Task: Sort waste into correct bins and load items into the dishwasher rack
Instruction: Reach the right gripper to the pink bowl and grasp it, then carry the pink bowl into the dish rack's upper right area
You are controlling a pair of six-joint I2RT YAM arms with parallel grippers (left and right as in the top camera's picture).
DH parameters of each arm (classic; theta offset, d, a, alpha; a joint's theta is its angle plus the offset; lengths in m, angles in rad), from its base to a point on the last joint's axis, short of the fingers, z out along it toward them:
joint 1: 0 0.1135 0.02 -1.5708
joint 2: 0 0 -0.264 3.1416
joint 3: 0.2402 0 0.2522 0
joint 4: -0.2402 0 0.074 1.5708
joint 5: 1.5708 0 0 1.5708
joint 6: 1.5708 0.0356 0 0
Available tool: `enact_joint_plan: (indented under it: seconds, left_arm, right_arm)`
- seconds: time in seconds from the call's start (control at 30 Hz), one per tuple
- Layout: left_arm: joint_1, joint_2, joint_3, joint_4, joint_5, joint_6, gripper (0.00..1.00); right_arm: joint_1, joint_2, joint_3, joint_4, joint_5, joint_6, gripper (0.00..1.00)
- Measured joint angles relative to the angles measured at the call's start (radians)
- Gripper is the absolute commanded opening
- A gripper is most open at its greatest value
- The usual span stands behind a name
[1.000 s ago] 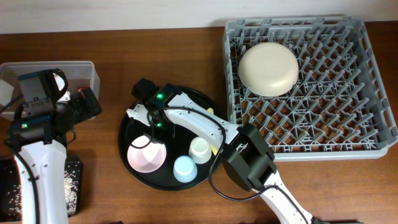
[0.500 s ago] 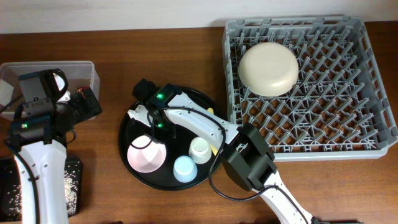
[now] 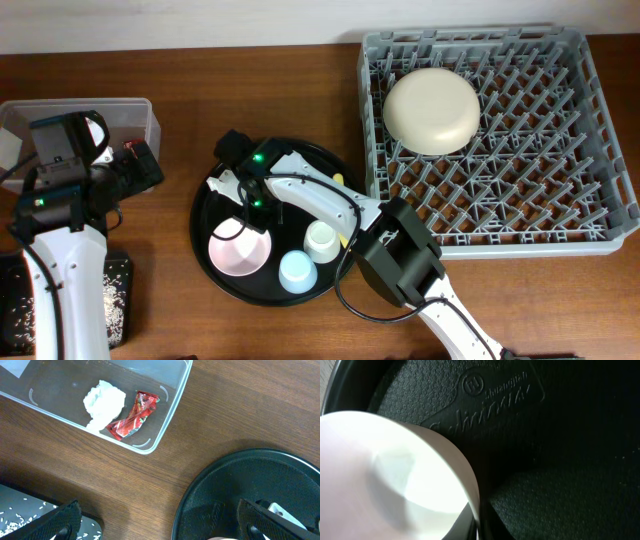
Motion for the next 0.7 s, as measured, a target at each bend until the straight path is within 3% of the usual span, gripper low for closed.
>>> enact_joint_plan:
  seconds: [0.17, 0.3, 0.4, 0.6, 0.7]
  left_arm:
    - [0.0, 0.0, 0.0, 0.0, 0.0, 0.0, 0.99]
    - [0.0, 0.0, 0.0, 0.0, 0.0, 0.0, 0.99]
    - [0.0, 0.0, 0.0, 0.0, 0.0, 0.0, 0.99]
    - [0.0, 0.0, 0.0, 0.0, 0.0, 0.0, 0.99]
    - [0.0, 0.0, 0.0, 0.0, 0.0, 0.0, 0.99]
  right_arm:
    - [-0.007, -0.002, 0.112, -0.087, -0.069, 0.015, 0.04]
    - [-0.153, -0.105, 0.452, -0.418, -0.037, 0.089, 0.04]
    - [-0.494, -0.249, 0.68, -0.597, 0.171, 0.189, 0.04]
    - [-1.135, -0.364, 0.686, -0.599, 0.526, 0.422, 0.04]
    - [-1.254, -0.384, 0.659, -0.599, 0.704, 0.557, 0.04]
